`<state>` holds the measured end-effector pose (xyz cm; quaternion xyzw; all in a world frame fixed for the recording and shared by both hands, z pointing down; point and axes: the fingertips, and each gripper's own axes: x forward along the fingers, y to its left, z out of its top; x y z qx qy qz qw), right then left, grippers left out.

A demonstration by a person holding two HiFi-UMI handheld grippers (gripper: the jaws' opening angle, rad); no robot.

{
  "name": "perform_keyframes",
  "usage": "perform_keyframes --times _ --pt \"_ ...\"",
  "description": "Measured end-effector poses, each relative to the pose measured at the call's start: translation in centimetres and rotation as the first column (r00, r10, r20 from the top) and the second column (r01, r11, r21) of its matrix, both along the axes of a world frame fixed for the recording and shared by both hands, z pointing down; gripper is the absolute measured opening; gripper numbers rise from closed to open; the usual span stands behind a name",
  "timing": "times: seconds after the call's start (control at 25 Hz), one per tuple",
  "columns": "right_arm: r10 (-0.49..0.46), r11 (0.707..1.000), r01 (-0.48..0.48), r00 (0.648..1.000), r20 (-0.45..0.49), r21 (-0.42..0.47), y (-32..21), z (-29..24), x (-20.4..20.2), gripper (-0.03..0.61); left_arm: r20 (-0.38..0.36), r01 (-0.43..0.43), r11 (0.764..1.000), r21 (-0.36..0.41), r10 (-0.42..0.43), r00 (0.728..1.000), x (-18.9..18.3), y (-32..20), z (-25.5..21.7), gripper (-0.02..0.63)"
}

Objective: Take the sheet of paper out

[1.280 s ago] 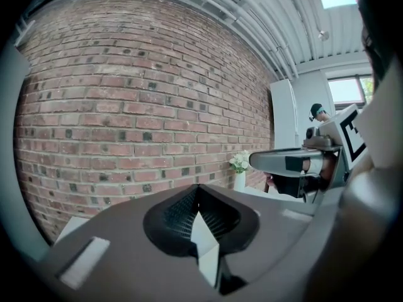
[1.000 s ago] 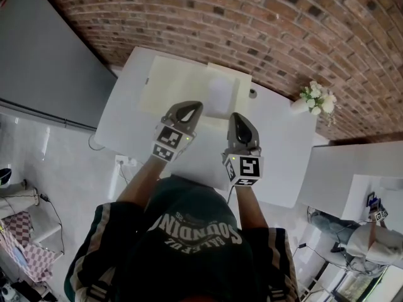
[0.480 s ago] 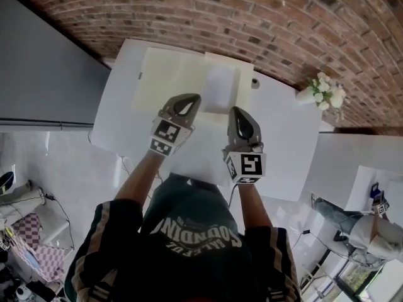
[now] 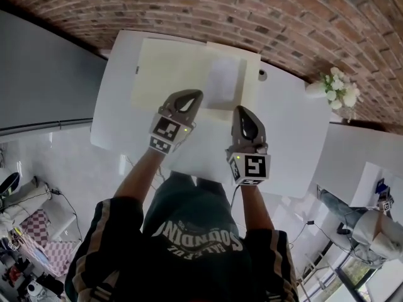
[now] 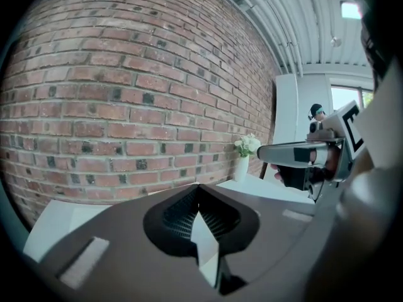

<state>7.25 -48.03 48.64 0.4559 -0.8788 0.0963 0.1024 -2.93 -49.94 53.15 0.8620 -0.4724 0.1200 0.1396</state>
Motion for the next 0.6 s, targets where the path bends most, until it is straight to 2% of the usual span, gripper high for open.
perform_keyframes --times 0.16,0.32,0.6 --pt "0.009 1.0 -0.009 1.0 -0.006 -0.023 -1.1 1.0 -0.1 0.0 -0.005 -0.005 0.999 -0.044 0.004 1.0 -0.5 -1.7 2.3 0.012" --pt "0.017 0.995 -0.021 0.999 -0.047 -0.094 -1.3 2.5 -0.2 0.0 -0.004 -0.001 0.997 -0.082 0.001 1.0 -1.1 -2.9 4.3 0.014" --pt "0.023 0.991 -0.032 0.998 -0.067 -0.13 -2.0 4.4 -0.2 0.0 -0.01 0.01 0.985 -0.17 -0.012 1.0 -1.3 -5.0 8.1 0.04"
